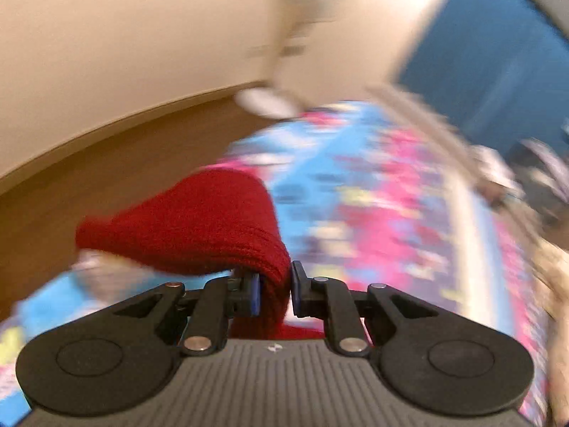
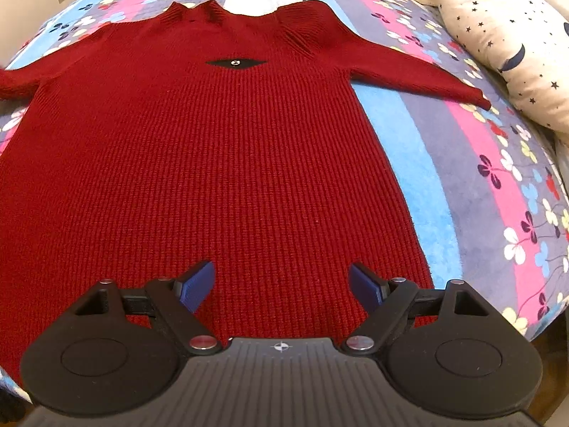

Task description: Fold small clothes

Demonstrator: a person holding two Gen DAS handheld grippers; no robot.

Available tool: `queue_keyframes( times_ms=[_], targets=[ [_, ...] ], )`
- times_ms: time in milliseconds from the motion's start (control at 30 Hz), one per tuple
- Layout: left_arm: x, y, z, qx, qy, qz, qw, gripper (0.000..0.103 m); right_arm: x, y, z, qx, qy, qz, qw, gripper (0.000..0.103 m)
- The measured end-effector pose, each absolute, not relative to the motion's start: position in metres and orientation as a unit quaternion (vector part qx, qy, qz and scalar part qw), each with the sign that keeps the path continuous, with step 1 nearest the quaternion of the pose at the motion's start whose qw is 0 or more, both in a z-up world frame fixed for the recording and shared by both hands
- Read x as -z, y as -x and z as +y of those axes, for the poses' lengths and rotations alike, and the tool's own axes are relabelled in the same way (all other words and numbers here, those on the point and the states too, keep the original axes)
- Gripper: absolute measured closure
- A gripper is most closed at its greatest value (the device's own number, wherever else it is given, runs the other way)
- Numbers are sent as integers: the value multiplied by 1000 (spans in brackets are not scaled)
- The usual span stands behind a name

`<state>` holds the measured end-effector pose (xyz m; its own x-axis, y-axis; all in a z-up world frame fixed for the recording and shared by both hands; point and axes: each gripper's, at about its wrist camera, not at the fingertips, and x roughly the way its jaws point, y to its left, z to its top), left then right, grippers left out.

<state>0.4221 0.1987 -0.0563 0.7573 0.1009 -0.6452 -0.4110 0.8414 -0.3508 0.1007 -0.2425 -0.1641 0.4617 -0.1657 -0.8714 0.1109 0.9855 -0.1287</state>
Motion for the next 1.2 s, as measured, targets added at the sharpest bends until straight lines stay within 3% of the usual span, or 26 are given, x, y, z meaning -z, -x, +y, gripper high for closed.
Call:
queue_keyframes(
  times_ms=[167, 233, 267, 300, 400, 700, 867, 933, 967, 1000, 1133, 1200],
  targets=[
    [43, -430, 25, 49, 147, 311, 938, 82, 164, -98, -262, 100, 20, 504, 858, 19],
    [75, -424, -45, 129, 85, 349, 924, 45, 165, -99, -273, 112, 17, 504, 857, 19],
    [96, -418, -72, 144, 51, 375, 915, 12, 166, -99, -278, 117, 15, 504, 856, 19],
    [120, -410, -93, 137, 13, 392, 910, 8, 166, -100, -281, 120, 12, 504, 855, 19],
    [157, -391, -96, 135, -26, 414, 900, 8, 164, -103, -293, 124, 14, 494, 861, 19],
    [166, -407, 62, -17, 76, 426, 901, 4, 152, -184, -322, 109, -70, 431, 893, 19],
    [183, -448, 87, -6, 126, 478, 869, 5, 149, -219, -315, 101, -93, 424, 895, 19],
    [194, -463, 81, -5, 130, 493, 860, 20, 149, -220, -306, 93, -72, 424, 898, 19],
    [200, -470, 79, -9, 128, 505, 854, 61, 150, -221, -303, 92, -60, 423, 899, 19],
    [208, -478, 81, -11, 132, 518, 845, 75, 151, -220, -301, 90, -51, 423, 900, 19],
    [204, -469, 84, -42, 113, 493, 862, 75, 154, -216, -297, 90, -38, 425, 900, 19],
    [206, -467, 90, -50, 111, 488, 864, 65, 154, -217, -299, 93, -40, 428, 898, 19]
  ],
)
